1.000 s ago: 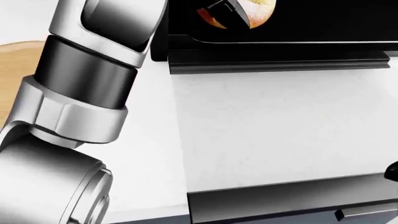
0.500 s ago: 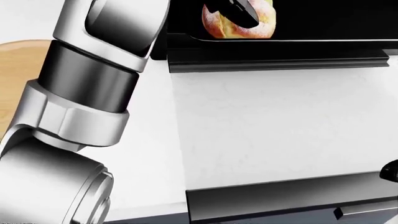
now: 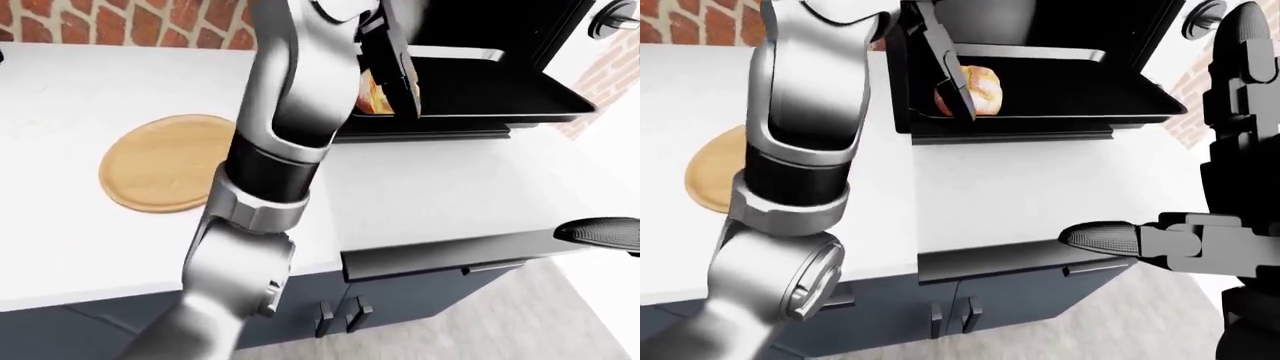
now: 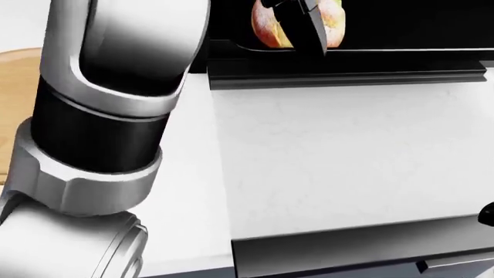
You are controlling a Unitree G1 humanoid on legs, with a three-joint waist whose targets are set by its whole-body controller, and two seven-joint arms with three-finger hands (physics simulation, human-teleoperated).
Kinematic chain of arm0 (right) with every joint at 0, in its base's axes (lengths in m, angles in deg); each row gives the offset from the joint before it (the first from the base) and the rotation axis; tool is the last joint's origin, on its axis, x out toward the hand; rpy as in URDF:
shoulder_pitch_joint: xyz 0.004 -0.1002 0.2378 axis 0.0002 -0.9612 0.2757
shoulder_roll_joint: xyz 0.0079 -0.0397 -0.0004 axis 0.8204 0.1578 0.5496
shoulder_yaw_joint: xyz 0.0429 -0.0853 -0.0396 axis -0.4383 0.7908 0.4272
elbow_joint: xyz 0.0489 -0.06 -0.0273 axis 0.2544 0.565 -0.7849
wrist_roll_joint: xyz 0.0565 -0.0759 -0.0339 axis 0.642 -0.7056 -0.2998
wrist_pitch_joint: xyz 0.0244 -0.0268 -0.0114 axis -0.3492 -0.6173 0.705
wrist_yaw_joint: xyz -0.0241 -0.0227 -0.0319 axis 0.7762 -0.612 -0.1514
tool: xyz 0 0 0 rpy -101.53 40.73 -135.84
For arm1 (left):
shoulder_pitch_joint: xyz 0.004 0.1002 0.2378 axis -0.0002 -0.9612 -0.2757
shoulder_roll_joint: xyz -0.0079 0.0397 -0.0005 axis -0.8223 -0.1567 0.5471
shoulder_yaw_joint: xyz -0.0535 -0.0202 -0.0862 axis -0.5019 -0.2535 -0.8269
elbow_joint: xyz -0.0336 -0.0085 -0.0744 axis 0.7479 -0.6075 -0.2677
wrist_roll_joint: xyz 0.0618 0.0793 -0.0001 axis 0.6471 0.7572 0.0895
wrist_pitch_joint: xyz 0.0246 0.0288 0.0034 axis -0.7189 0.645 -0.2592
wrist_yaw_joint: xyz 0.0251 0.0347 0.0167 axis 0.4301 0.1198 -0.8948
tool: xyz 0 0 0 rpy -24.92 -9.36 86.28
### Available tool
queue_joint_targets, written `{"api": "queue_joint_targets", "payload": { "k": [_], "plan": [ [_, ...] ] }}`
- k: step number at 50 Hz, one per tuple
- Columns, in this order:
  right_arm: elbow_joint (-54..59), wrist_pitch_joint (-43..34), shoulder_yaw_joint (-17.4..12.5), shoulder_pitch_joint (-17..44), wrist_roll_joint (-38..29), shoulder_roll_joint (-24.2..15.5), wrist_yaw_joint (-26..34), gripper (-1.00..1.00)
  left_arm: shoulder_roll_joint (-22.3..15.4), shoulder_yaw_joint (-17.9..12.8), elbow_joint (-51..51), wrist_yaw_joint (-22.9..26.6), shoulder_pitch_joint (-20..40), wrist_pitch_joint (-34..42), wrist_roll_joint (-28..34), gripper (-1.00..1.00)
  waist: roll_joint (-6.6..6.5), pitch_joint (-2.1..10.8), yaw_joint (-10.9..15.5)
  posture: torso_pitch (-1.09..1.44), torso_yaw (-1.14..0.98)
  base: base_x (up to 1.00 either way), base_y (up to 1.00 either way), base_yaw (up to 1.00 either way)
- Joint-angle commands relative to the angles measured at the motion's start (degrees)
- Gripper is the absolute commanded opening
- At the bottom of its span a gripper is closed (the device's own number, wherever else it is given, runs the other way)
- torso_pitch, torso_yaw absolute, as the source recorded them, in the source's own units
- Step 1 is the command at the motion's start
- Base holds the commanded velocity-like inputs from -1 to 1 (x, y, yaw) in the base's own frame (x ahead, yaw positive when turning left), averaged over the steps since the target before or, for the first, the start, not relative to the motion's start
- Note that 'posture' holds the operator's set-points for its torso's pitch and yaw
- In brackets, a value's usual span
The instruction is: Place the scone on the tray of the toaster oven.
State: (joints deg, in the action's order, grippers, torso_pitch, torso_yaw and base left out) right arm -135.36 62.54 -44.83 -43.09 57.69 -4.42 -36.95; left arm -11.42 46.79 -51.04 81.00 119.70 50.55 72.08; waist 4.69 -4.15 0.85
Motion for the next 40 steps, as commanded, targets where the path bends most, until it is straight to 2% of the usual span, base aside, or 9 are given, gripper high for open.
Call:
{"api": "queue_joint_targets", "payload": {
  "k": [1, 3, 7, 14, 16, 19, 29, 35, 40],
  "plan": [
    [0.0, 1.5, -1.0, 0.4, -1.1, -0.9, -0.3, 1.00, -0.1, -0.6, 3.4, 1.5, 2.1, 1.7, 1.5, 1.00, 0.22, 1.35, 0.0, 0.00, 0.00, 0.00, 0.00, 0.00],
    [0.0, 1.4, -1.2, 0.4, -0.9, -0.8, -0.2, 1.00, -0.4, -0.4, 10.0, 4.9, 2.7, 6.4, 3.9, 1.00, 0.17, 1.26, 0.0, 0.00, 0.00, 0.00, 0.00, 0.00],
    [0.0, 1.2, -0.2, 1.1, -1.3, -1.0, -0.7, 1.00, -1.1, -0.4, 16.0, 9.7, 4.6, 11.1, 7.3, 1.00, -0.06, 0.94, -0.1, 0.00, 0.00, 0.00, 0.00, 0.00],
    [0.0, 0.3, -2.4, 0.9, -0.1, -0.8, -0.4, 1.00, -5.3, -1.9, 21.0, 15.6, 8.1, 15.7, 11.5, 1.00, -0.22, 0.52, 0.1, 0.00, 0.00, 0.00, 0.00, 0.00],
    [0.0, 0.1, -3.8, 0.5, 0.9, -0.9, -0.2, 1.00, -7.4, -2.4, 23.6, 17.8, 6.7, 17.0, 13.6, 1.00, -0.29, 0.41, 0.1, 0.00, 0.00, 0.00, 0.00, 0.00],
    [0.0, -0.1, -4.4, 0.3, 1.0, -0.7, 0.1, 1.00, -9.7, -3.6, 25.6, 19.4, 5.8, 17.8, 15.4, 1.00, -0.38, 0.35, 0.1, 0.00, 0.00, 0.00, 0.00, 0.00],
    [0.0, -1.7, -7.8, 0.6, 3.6, -0.9, 0.1, 1.00, -15.1, -5.7, 33.2, 24.5, 1.9, 21.5, 19.8, 1.00, -0.38, 0.25, 0.1, 0.00, 0.00, 0.00, 0.00, 0.00],
    [0.0, -2.2, -8.2, 0.5, 3.4, -0.5, 0.4, 1.00, -18.8, -7.3, 39.0, 29.3, -2.4, 24.0, 24.1, 1.00, -0.72, 0.20, 0.0, 0.00, 0.00, 0.00, 0.00, 0.00],
    [0.0, -3.3, -11.5, -0.2, 5.1, 0.0, 1.2, 1.00, -22.5, -9.8, 42.3, 31.5, -4.9, 25.9, 25.3, 1.00, -0.94, 0.18, -0.1, 0.00, 0.00, 0.00, 0.00, 0.00]
  ]
}}
